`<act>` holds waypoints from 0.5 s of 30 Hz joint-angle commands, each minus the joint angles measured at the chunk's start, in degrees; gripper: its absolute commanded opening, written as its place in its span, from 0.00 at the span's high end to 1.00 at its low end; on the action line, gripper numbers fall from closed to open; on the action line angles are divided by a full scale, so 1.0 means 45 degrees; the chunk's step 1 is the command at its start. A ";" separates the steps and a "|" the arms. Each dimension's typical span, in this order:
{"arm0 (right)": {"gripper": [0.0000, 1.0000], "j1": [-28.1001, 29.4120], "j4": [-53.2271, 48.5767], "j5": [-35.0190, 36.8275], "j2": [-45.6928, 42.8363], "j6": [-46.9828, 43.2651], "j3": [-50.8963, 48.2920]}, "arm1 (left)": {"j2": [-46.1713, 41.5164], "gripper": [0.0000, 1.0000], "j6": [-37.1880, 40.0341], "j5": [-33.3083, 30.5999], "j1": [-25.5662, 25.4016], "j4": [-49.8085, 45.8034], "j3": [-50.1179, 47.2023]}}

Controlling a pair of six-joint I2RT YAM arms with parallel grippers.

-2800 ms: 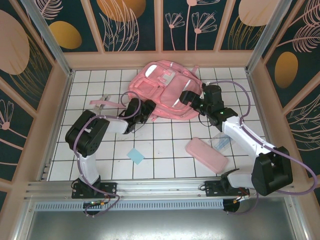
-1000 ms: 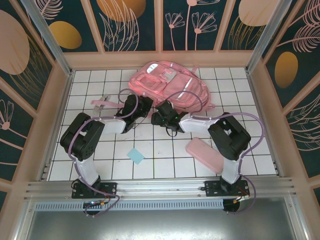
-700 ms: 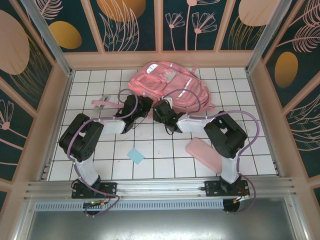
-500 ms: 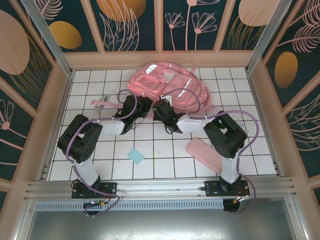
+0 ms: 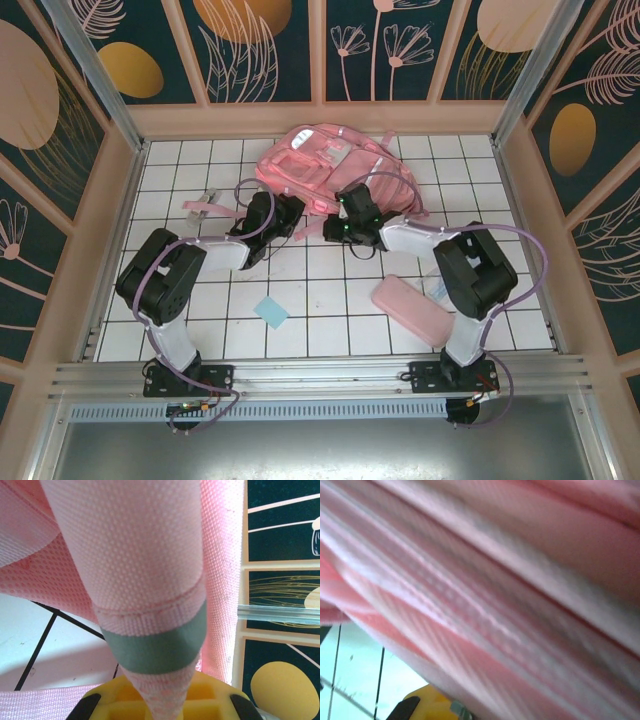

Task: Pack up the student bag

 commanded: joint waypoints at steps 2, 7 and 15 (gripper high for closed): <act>1.00 -0.0307 -0.3416 -0.1379 -0.0472 -0.0533 0.0584 | 0.0009 1.00 0.0690 -0.0400 0.0454 0.1019 0.0097; 1.00 -0.0844 -0.5859 -0.0846 -0.0576 -0.2261 0.1097 | -0.0054 1.00 0.1165 -0.0076 0.0792 0.0634 0.0255; 1.00 -0.1993 -0.8552 0.1545 -0.0436 -0.4038 0.2061 | -0.0124 1.00 0.1959 0.0275 0.1050 -0.0014 0.0553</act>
